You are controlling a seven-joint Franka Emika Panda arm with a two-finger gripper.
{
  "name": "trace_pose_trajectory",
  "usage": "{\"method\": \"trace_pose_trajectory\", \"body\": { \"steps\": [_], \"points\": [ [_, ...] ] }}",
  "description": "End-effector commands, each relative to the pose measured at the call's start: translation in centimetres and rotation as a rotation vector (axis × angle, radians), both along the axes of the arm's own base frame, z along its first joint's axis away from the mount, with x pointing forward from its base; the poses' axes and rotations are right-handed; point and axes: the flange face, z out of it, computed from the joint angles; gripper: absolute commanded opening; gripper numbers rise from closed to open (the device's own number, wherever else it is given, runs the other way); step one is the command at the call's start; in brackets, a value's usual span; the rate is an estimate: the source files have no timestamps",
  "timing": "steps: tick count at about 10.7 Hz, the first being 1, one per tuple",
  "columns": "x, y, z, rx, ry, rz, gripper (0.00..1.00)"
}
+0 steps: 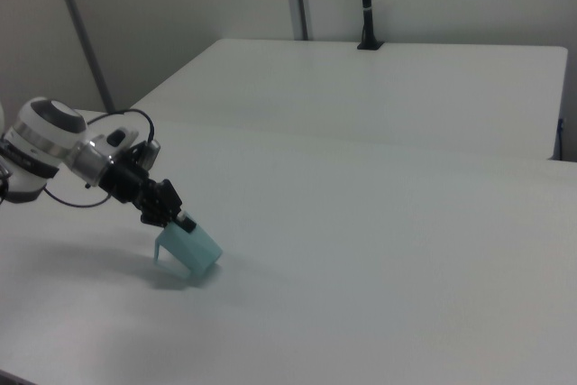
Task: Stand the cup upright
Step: 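Lift and rotate the gripped cup so its base faces the table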
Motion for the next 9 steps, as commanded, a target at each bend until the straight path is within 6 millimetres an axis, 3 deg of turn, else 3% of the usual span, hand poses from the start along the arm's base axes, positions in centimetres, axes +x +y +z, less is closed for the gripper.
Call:
{"method": "trace_pose_trajectory", "body": {
  "steps": [1, 3, 6, 7, 9],
  "points": [
    [1.3, -1.3, 7.2, 0.15, 0.003, -0.018, 0.0],
    [2.8, -3.7, 11.2, 0.231, -0.044, -0.077, 0.0],
    [4.8, -9.2, 16.4, 0.505, -0.152, -0.181, 0.0],
    [5.0, -10.5, 17.3, 0.626, -0.149, -0.212, 0.0],
    [4.5, -13.8, 16.4, 0.808, -0.129, -0.234, 0.0]
  ]
}}
